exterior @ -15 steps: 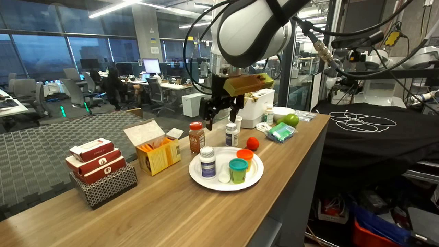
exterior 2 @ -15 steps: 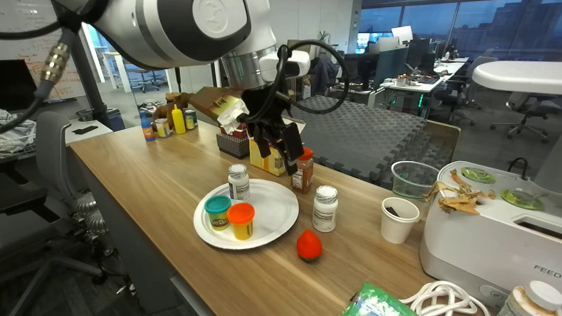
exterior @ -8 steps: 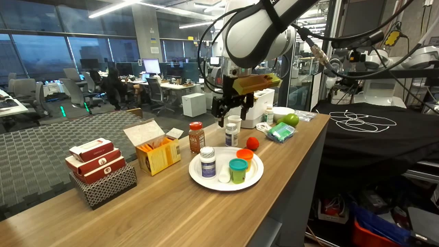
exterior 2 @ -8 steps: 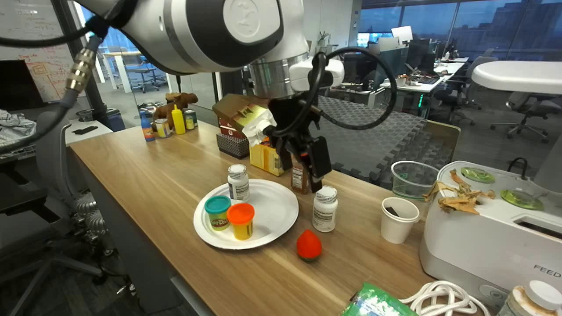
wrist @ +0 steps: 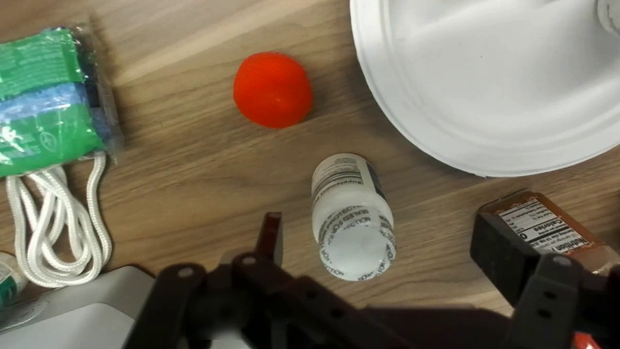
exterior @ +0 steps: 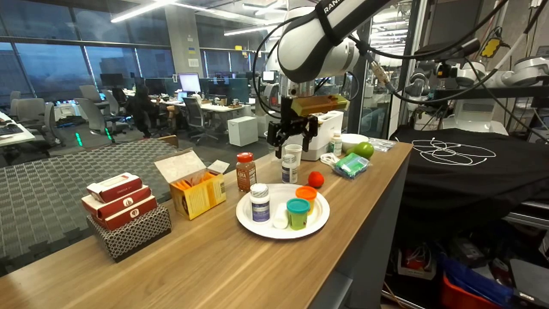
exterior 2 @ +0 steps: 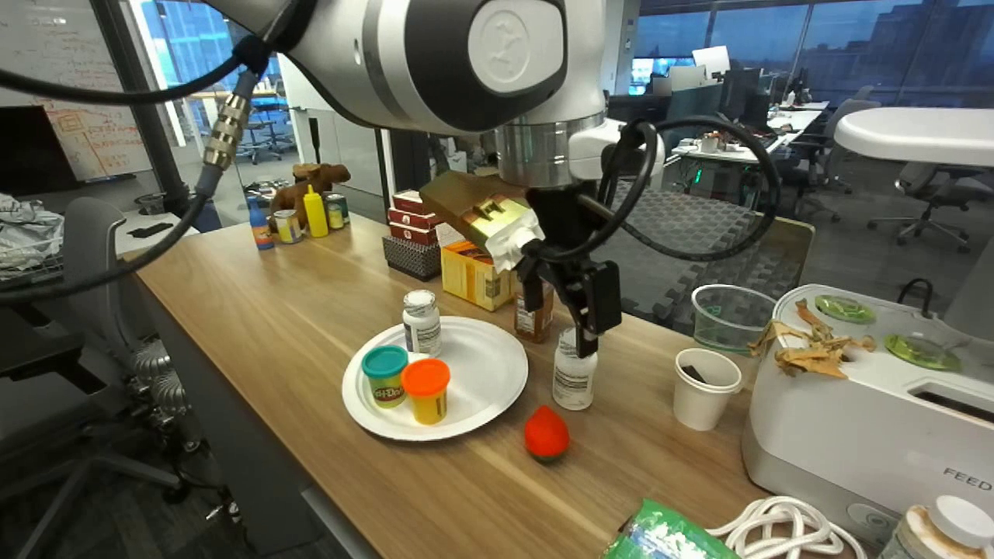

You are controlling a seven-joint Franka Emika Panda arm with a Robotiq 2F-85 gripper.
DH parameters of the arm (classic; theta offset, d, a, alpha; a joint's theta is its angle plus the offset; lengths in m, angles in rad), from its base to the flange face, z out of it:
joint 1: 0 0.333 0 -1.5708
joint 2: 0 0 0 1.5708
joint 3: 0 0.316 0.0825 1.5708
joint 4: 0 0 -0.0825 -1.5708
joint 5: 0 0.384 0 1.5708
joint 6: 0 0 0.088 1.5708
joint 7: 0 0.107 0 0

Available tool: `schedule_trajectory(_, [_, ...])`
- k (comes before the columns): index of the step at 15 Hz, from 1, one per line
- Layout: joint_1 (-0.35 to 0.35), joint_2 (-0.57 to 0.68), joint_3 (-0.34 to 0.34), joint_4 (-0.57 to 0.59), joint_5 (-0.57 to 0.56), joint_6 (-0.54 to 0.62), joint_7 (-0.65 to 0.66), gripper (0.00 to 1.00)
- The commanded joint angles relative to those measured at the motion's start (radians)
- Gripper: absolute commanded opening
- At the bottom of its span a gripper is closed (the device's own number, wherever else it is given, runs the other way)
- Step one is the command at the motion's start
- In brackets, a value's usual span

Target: Put the bottles on the tray

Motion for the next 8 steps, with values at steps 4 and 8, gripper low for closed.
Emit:
schedule_trajectory(4, [-0.037,0.091,0.018,0.151,0.050,-0.088,-0.038,1.00])
schedule_trajectory(8, [-0.043,0.123,0.023,0.191,0.064,-0.094,-0.040,0.66])
